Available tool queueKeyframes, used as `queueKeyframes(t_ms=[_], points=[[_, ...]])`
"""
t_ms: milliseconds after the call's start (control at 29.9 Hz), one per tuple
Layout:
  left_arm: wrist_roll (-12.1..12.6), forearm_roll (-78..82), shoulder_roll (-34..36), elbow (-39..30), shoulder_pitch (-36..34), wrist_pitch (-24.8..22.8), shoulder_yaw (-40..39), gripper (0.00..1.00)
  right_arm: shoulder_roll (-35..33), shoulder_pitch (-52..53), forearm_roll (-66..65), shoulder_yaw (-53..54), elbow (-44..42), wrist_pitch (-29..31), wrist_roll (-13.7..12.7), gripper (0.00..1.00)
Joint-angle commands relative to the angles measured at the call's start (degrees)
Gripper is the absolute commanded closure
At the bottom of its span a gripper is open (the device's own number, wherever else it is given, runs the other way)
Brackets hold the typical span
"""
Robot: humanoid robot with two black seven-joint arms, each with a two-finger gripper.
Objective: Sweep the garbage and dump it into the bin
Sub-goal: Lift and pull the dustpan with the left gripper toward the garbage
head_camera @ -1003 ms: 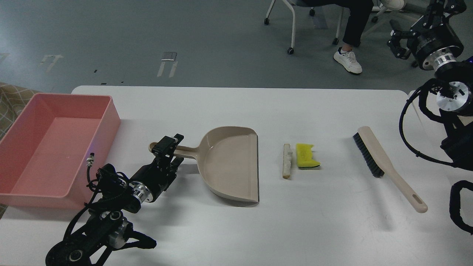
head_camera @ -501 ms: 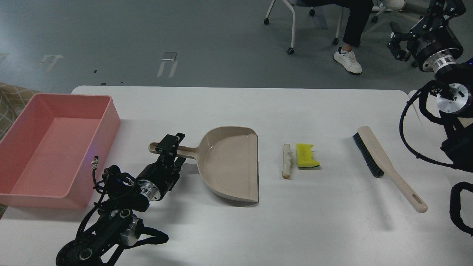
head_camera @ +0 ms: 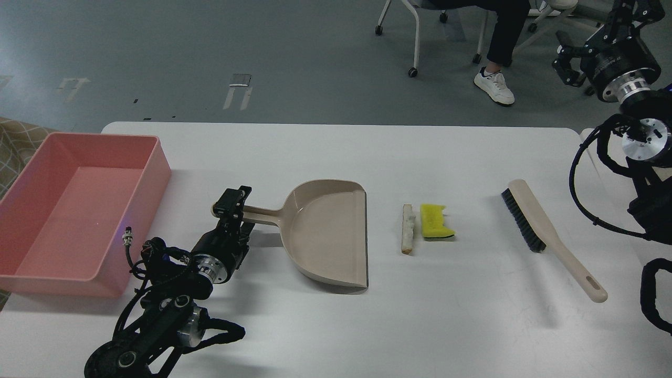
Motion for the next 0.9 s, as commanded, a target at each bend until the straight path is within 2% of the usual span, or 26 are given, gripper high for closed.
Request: queueKeyframes(t_ms=[0,100,368,535,869], points=[[0.0,0.0,-0.4,-0.2,-0.1,0.1,0.0,0.04,0.0,0.0,0.0,0.0,0.0,0.0,0.0,0.0],[0.3,0.1,-1.0,-0.2,-0.3,0.1,0.1,0.05,0.0,-0.1,0.0,0.0,0.0,0.0,0.0,0.0],[0.3,0.4,-1.6,0.0,-1.1,0.1,0.2,0.21,0.1,-0.1,0.0,0.0,0.0,0.0,0.0,0.0],[0.2,0.4,-1.6,0.0,-1.1,0.1,0.0,0.42,0.1,-0.1,0.0,0.0,0.0,-0.1,0.0,0.0],[0.4,0.4,-1.5,0.3,-1.1,0.1,-0.1,0.45,0.0,0.0,0.0,0.0,-0.1,0.0,0.0,0.0]])
